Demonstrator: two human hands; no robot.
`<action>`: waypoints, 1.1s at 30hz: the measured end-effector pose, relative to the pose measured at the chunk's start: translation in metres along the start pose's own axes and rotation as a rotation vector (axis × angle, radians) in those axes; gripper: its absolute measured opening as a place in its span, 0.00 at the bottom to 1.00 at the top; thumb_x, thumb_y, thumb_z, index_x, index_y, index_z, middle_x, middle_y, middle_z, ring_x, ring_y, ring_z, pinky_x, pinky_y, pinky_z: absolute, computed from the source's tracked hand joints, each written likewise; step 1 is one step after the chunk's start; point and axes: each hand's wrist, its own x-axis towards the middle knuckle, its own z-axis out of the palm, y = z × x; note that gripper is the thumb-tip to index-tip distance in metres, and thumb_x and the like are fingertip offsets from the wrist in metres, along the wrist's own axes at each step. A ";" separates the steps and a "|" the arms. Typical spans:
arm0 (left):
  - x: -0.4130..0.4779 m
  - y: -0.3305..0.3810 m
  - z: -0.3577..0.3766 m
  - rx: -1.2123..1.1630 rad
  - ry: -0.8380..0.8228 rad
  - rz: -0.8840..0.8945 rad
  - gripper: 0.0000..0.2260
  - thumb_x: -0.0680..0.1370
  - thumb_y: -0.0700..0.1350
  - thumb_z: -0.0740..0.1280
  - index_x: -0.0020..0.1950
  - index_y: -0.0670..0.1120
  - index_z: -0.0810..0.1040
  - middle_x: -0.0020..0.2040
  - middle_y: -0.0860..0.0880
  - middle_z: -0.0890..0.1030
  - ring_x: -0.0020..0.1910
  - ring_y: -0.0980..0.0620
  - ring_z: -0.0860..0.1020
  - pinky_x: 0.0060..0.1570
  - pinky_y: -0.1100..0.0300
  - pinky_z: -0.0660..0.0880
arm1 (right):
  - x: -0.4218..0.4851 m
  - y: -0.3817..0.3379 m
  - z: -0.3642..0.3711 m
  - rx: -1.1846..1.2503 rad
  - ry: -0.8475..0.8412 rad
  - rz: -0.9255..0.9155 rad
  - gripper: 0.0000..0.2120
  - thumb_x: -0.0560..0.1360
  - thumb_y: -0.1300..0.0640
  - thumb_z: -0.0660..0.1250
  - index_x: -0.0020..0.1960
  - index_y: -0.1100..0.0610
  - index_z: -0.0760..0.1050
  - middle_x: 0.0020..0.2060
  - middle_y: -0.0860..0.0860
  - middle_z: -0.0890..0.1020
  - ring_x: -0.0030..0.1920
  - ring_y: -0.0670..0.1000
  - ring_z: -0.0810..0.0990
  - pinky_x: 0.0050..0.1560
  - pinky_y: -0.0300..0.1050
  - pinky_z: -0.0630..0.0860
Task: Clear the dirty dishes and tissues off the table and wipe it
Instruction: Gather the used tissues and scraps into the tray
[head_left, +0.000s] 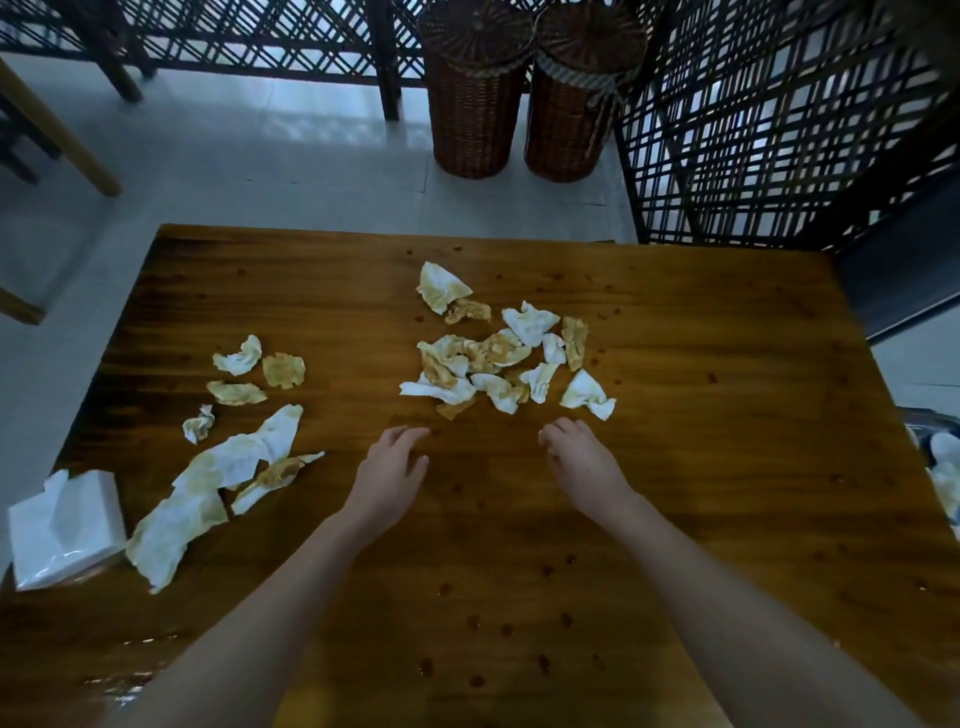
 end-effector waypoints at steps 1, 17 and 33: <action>0.002 0.004 0.002 0.003 -0.003 0.004 0.19 0.82 0.47 0.60 0.73 0.54 0.66 0.74 0.49 0.64 0.72 0.49 0.64 0.68 0.50 0.67 | 0.004 0.005 -0.005 -0.004 0.022 0.007 0.17 0.75 0.69 0.60 0.61 0.55 0.73 0.57 0.49 0.74 0.57 0.50 0.70 0.53 0.45 0.75; 0.035 0.056 0.023 -0.017 -0.007 0.023 0.19 0.82 0.47 0.60 0.74 0.51 0.66 0.74 0.49 0.64 0.72 0.49 0.64 0.70 0.50 0.65 | 0.055 0.072 -0.011 -0.033 0.021 0.041 0.27 0.70 0.75 0.63 0.65 0.55 0.67 0.63 0.51 0.70 0.60 0.53 0.69 0.55 0.44 0.71; 0.040 0.060 0.029 0.010 0.024 0.003 0.20 0.83 0.48 0.59 0.75 0.50 0.65 0.75 0.49 0.62 0.73 0.49 0.63 0.70 0.53 0.64 | 0.053 0.069 -0.004 -0.191 -0.065 -0.013 0.30 0.68 0.70 0.69 0.65 0.53 0.66 0.62 0.52 0.69 0.59 0.53 0.68 0.50 0.44 0.74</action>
